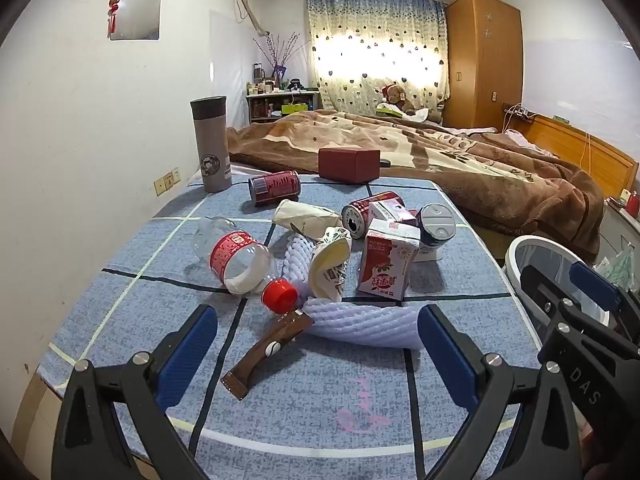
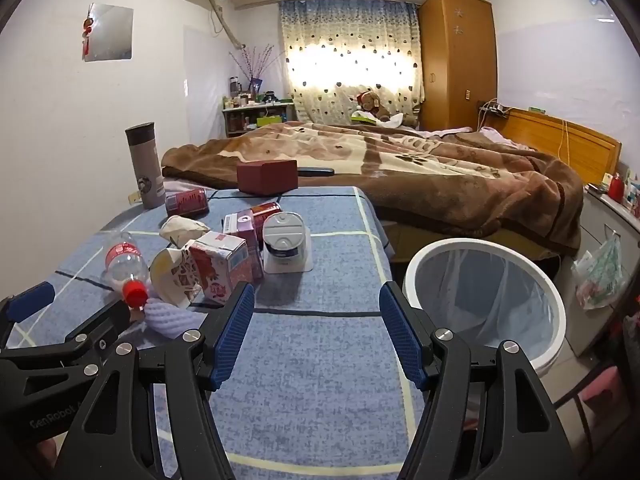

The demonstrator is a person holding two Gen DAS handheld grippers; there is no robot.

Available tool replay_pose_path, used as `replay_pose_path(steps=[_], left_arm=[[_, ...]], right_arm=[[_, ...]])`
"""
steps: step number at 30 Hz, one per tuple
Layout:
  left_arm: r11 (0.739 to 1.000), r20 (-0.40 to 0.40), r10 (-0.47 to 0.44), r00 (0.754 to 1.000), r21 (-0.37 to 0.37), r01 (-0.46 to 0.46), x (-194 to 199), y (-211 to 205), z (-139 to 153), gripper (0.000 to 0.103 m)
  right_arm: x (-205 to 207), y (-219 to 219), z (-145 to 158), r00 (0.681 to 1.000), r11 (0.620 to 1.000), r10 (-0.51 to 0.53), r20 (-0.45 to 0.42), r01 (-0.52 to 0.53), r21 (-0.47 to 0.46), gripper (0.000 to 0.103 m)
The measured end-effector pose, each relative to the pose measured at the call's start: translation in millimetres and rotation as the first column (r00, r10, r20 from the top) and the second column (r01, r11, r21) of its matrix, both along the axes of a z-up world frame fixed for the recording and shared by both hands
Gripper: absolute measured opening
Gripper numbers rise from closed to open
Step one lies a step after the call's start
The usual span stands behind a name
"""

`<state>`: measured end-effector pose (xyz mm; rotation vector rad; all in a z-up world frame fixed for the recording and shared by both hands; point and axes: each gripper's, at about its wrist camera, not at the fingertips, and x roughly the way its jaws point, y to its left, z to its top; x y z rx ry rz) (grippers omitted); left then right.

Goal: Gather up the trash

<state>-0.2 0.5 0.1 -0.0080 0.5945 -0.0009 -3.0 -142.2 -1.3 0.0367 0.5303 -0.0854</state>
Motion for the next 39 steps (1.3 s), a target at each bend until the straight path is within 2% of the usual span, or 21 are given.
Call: replay_pose_path(steps=[5,12,39], left_arm=[[1.0,-0.005,-0.002,1.0,-0.001,0.002,1,2,-1,0.102],[1.0,-0.007,-0.004,1.0,0.0,0.004,4,9,-4,0.102],[1.0,-0.014,-0.002,1.0,0.021,0.002,3,-3,-5,0.102]], right_arm=[[0,8,0,1.0,1.0,0.015,0.012,-0.015,-0.002,0.067],[0,-3,-2,1.0,1.0,0.018,0.014,-0.019,0.022,0.067],[0,-1,0,1.0,1.0,0.003,0.01,-0.003,0.012,0.067]])
